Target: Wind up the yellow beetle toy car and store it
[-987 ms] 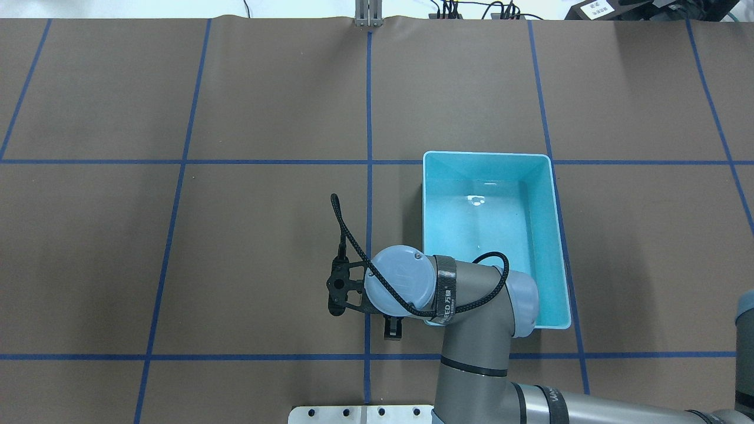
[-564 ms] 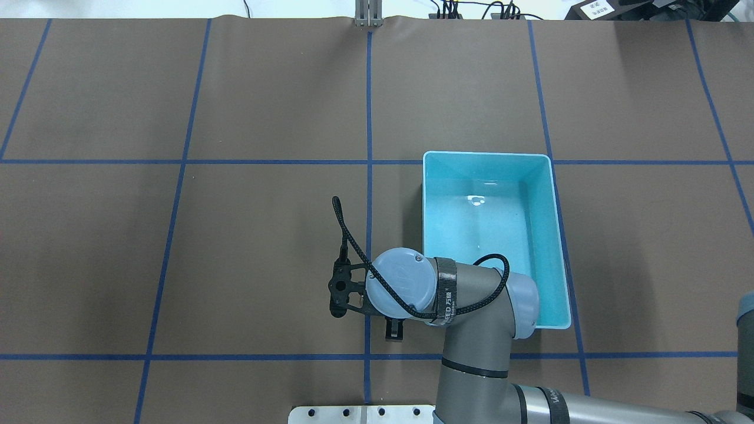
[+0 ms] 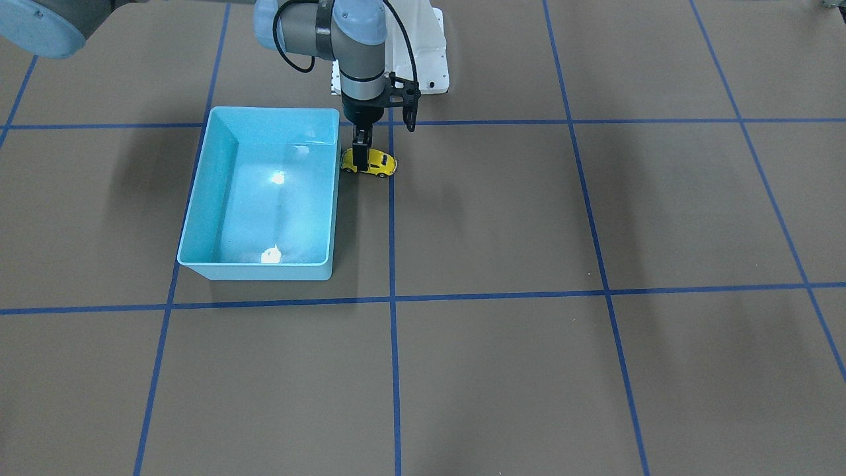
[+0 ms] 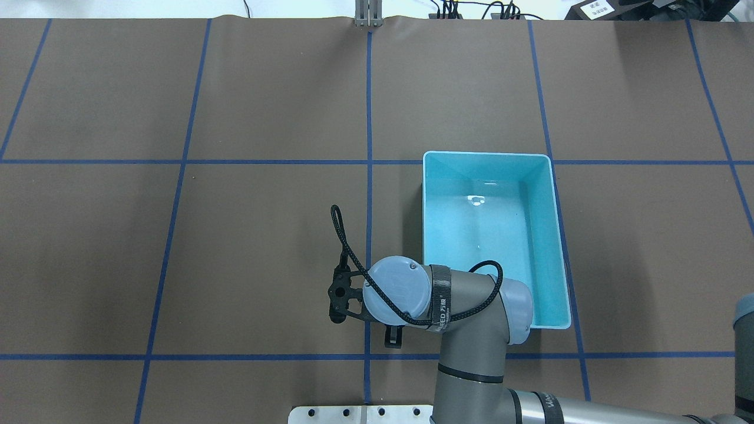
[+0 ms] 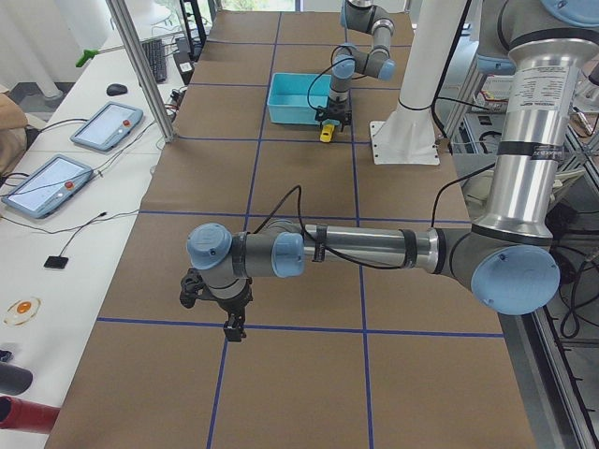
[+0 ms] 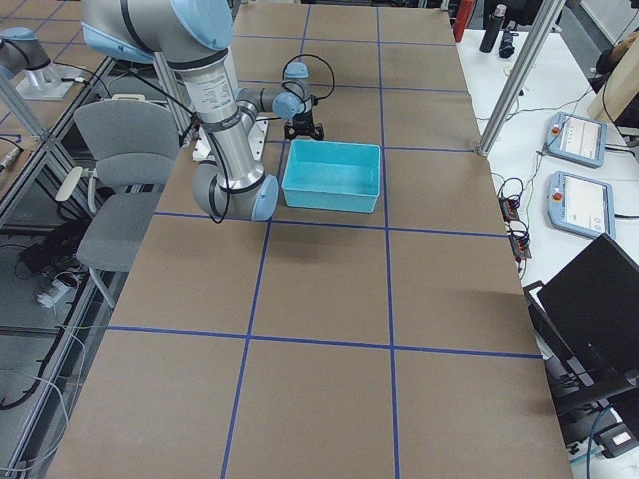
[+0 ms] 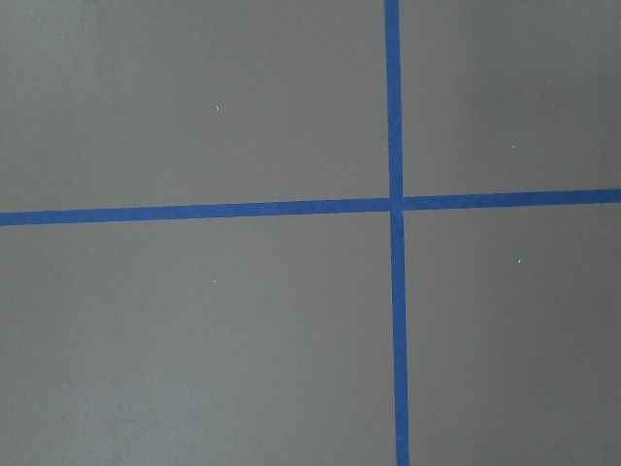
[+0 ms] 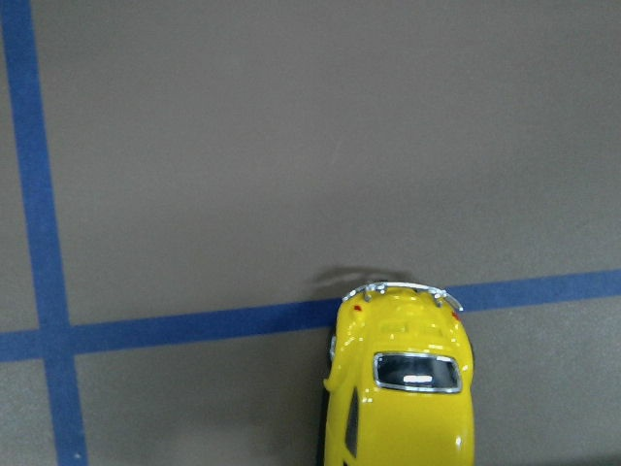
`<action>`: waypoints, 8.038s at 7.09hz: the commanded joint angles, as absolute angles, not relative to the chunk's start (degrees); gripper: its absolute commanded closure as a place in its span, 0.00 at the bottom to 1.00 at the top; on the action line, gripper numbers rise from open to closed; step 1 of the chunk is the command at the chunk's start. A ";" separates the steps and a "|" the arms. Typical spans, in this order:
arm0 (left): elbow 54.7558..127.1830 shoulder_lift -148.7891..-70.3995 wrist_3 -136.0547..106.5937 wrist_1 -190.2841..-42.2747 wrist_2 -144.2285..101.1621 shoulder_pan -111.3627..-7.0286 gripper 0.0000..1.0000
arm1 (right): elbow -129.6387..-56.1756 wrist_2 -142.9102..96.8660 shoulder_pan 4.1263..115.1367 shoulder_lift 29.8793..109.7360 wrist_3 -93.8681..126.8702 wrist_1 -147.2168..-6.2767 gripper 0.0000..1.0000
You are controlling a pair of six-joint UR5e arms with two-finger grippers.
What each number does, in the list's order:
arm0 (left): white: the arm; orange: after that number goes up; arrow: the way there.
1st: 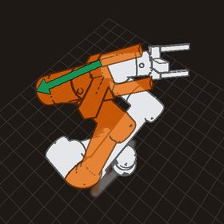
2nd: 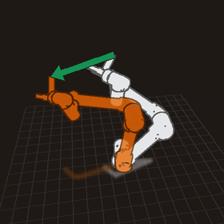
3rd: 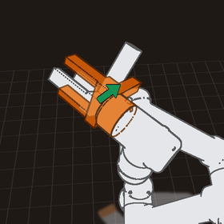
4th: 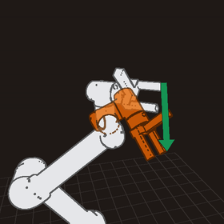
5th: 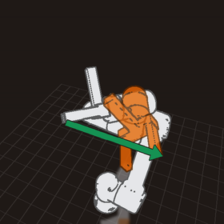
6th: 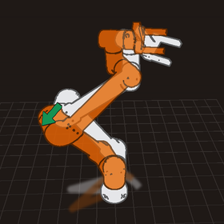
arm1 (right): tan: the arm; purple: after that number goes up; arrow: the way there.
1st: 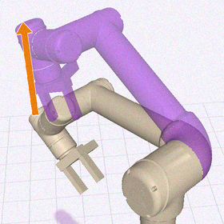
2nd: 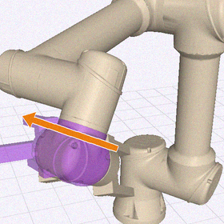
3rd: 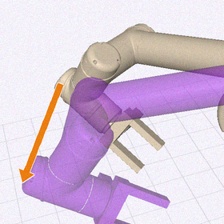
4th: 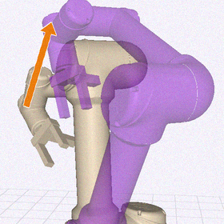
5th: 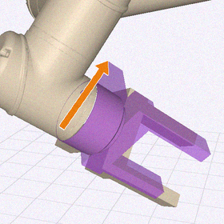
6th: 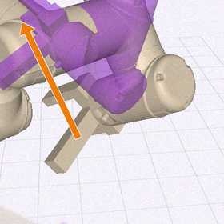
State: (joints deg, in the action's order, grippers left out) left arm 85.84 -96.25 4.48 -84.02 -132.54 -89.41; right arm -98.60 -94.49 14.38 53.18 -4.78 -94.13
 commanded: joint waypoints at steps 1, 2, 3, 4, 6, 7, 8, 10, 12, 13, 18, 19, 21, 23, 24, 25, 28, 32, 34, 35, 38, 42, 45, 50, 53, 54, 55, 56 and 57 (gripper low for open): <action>85.87 -96.15 4.40 -84.02 -132.54 -89.47 0.00 | -98.44 -94.48 14.24 53.09 -4.75 -94.13 0.40; 85.87 -96.15 4.39 -84.02 -132.54 -89.47 0.00 | -98.44 -94.22 14.24 52.82 -4.75 -94.13 0.94; 85.87 -96.15 4.39 -84.02 -132.54 -89.47 0.00 | -98.44 -93.87 14.15 52.65 -4.66 -94.13 1.00; 85.87 -96.07 4.48 -84.02 -132.54 -89.56 0.00 | -98.52 -93.78 14.15 52.39 -4.48 -94.13 1.00; 85.96 -95.80 4.48 -84.02 -132.54 -89.56 0.00 | -99.05 -94.65 14.93 49.85 -2.02 -94.30 1.00; 85.96 -95.80 4.48 -84.02 -132.54 -89.56 0.00 | -99.05 -96.40 15.90 47.75 -2.02 -94.74 1.00; 85.96 -95.80 4.48 -84.02 -132.54 -89.56 0.00 | -99.14 -100.24 19.13 44.94 -2.54 -96.75 1.00; 85.96 -95.80 4.48 -84.02 -132.54 -89.56 0.00 | -103.33 -104.84 23.53 40.61 -6.04 -109.28 1.00; 85.96 -95.80 4.57 -84.02 -132.54 -89.56 0.00 | -111.67 -109.66 33.09 44.62 -11.66 -115.12 1.00; 85.96 -95.80 4.57 -84.02 -132.54 -89.56 0.00 | -114.84 -111.34 37.14 48.91 -17.08 -115.22 1.00; 85.96 -95.71 4.57 -84.02 -132.54 -89.56 0.00 | -110.24 -105.56 31.13 64.58 -25.15 -95.58 1.00; 85.96 -95.71 4.57 -84.02 -132.54 -89.56 0.00 | -108.56 -104.34 29.98 66.17 -24.88 -91.71 1.00; 85.96 -95.71 4.57 -84.02 -132.54 -89.47 0.00 | -108.11 -104.41 29.88 68.02 -24.87 -90.18 1.00; 85.96 -95.71 4.57 -84.02 -132.54 -89.56 0.00 | -107.67 -104.76 29.79 68.99 -24.70 -89.47 1.00; 85.96 -95.71 4.57 -84.02 -132.54 -89.56 0.00 | -106.88 -104.85 29.19 68.82 -24.70 -89.39 1.00; 85.96 -95.71 4.57 -84.02 -132.54 -89.47 0.00 | -106.27 -104.77 28.40 68.38 -24.09 -89.38 0.22; 85.96 -95.71 4.57 -84.02 -132.54 -89.56 0.00 | -107.13 -105.03 28.39 68.47 -24.00 -89.21 0.00; 85.96 -95.71 4.57 -84.02 -132.54 -89.56 0.00 | -113.98 -117.03 42.32 66.46 -21.73 -90.78 0.00; 85.96 -95.71 4.66 -83.94 -132.54 -90.35 0.00 | -119.85 -119.88 51.28 64.34 -8.24 -98.58 0.00; 85.87 -95.71 4.66 -83.94 -132.54 -90.26 0.00 | -122.93 -119.97 55.85 66.25 -4.00 -101.48 0.00; 85.87 -95.71 4.57 -83.94 -132.54 -90.35 0.00 | -110.99 -128.44 75.60 68.10 1.75 -110.83 0.00; 85.87 -95.63 4.57 -83.94 -132.54 -90.62 0.00 | -89.89 -135.53 83.31 79.00 0.97 -95.86 0.00; 85.87 -95.28 4.66 -83.94 -132.54 -90.70 0.00 | -87.89 -135.44 85.59 84.37 1.50 -90.44 0.00; 85.96 -94.92 4.66 -83.94 -132.54 -90.70 0.00 | -90.60 -135.53 87.80 86.84 3.59 -87.98 0.00; 85.96 -94.92 4.66 -83.94 -132.54 -90.70 0.00 | -92.46 -135.62 87.89 87.89 6.94 -88.07 0.00; 85.96 -94.92 4.66 -83.94 -132.54 -90.70 0.00 | -92.46 -135.62 87.98 88.15 6.94 -88.07 0.00; 85.96 -94.92 4.66 -83.94 -132.54 -90.70 0.00 | -92.46 -135.53 87.98 88.24 6.86 -87.98 0.00; 85.96 -94.92 4.66 -83.94 -132.54 -90.70 0.00 | -92.46 -135.44 87.89 88.33 6.86 -87.98 0.00; 85.96 -94.92 4.66 -83.94 -132.63 -90.70 0.00 | -92.37 -135.44 87.89 88.24 6.86 -88.07 0.00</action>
State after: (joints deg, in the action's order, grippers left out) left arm 85.96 -94.92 4.66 -83.94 -132.56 -90.70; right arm -92.44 -135.48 87.92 88.24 6.86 -88.01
